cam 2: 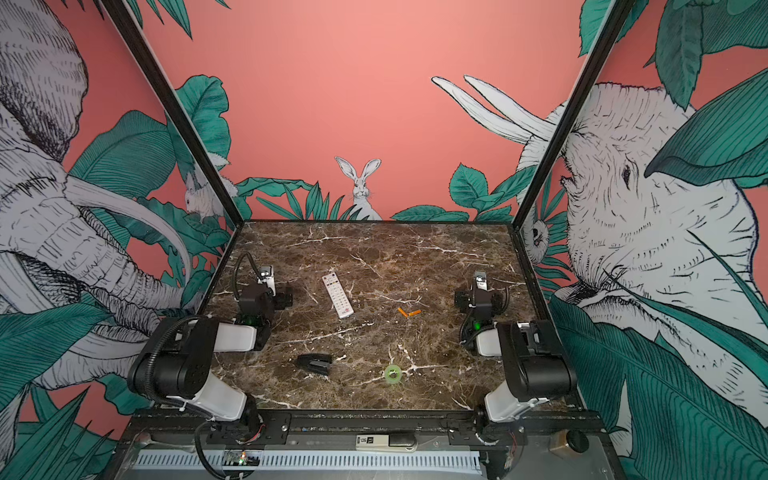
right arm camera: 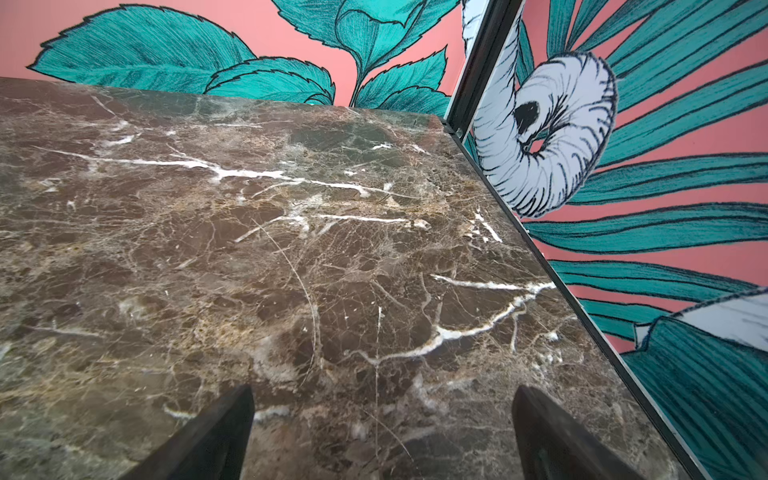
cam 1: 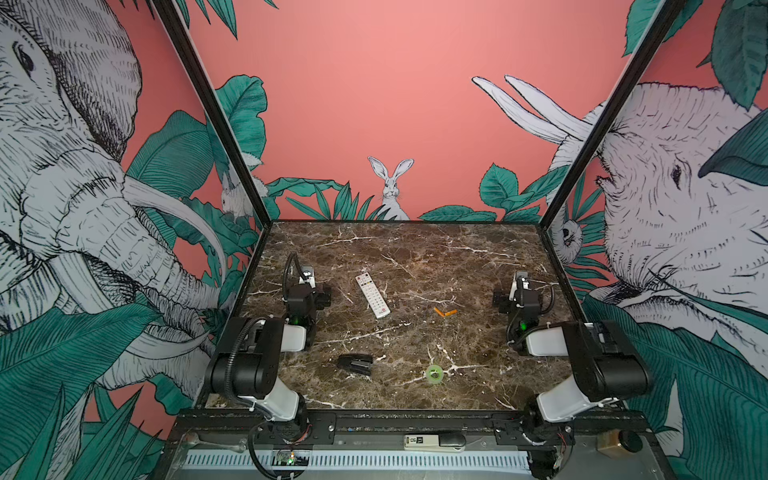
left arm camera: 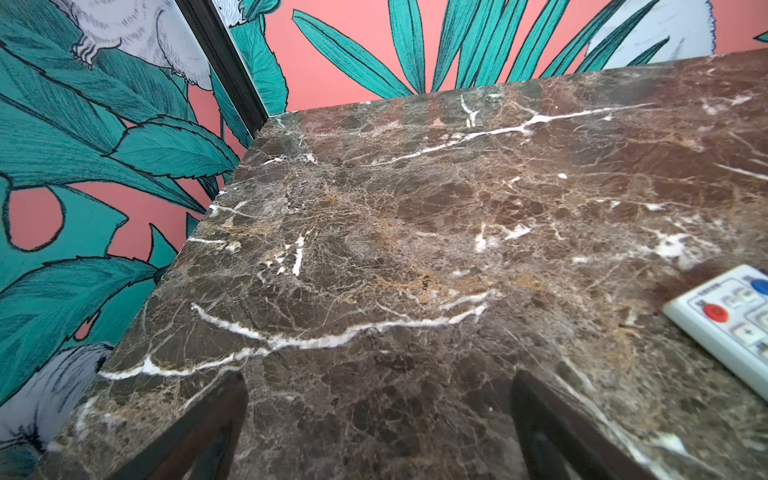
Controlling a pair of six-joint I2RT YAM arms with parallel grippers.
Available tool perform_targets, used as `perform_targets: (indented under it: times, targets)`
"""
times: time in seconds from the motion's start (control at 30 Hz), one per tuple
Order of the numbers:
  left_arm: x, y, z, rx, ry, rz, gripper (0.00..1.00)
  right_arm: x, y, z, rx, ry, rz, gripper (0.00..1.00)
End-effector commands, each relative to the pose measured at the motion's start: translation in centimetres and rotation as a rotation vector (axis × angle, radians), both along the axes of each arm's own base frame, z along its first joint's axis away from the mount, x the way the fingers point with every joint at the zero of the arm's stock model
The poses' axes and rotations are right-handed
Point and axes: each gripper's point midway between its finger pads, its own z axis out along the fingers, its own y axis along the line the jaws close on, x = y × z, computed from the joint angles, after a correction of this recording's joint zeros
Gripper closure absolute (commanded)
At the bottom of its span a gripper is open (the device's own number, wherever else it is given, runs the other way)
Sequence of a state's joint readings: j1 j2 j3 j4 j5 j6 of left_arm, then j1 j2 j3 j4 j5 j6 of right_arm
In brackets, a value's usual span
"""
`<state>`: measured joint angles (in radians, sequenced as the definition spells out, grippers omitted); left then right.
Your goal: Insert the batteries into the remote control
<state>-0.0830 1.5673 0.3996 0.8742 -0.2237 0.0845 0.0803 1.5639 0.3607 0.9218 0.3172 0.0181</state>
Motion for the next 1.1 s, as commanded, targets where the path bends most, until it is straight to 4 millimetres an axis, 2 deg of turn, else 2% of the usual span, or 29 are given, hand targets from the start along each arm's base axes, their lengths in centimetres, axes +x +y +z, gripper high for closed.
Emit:
perform_targets:
  times: [0.0,1.07]
  targets:
    - [0.16,0.0,0.96,0.005,-0.033,-0.007,0.0,0.55,-0.04,1.57,0.002,-0.056,-0.001,0.01]
    - [0.16,-0.02,0.91,0.003,-0.032,-0.007,0.0,0.6,-0.1,1.54,0.005,-0.053,-0.004,0.01]
